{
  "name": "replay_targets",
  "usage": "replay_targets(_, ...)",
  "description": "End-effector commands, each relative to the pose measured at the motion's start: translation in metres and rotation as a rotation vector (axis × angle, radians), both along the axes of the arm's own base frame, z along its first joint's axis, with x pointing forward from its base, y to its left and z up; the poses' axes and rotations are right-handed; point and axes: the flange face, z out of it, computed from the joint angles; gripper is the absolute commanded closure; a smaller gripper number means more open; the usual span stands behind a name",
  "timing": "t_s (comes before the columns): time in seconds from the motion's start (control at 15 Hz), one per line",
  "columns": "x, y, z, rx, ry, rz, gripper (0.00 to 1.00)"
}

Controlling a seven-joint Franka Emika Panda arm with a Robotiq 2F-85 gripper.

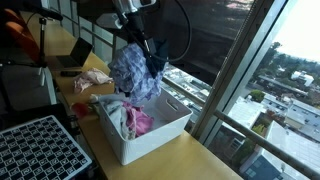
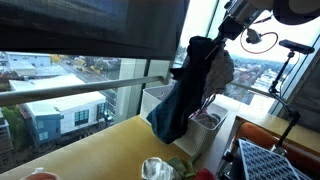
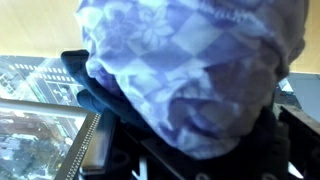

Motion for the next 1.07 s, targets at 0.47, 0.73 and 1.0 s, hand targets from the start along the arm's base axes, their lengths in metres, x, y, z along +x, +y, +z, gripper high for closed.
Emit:
replay_targets(0.47,-0.031,-0.060,0.072,-0.028,-0.096,-0.020,0.96)
replay_targets(0.73,-0.038,-0.086,0.106,-0.045,-0.132,-0.030,0.96)
replay_targets(1.0,-0.026,-0.081,0.085,-0.039,-0.114,-0.006,0.96)
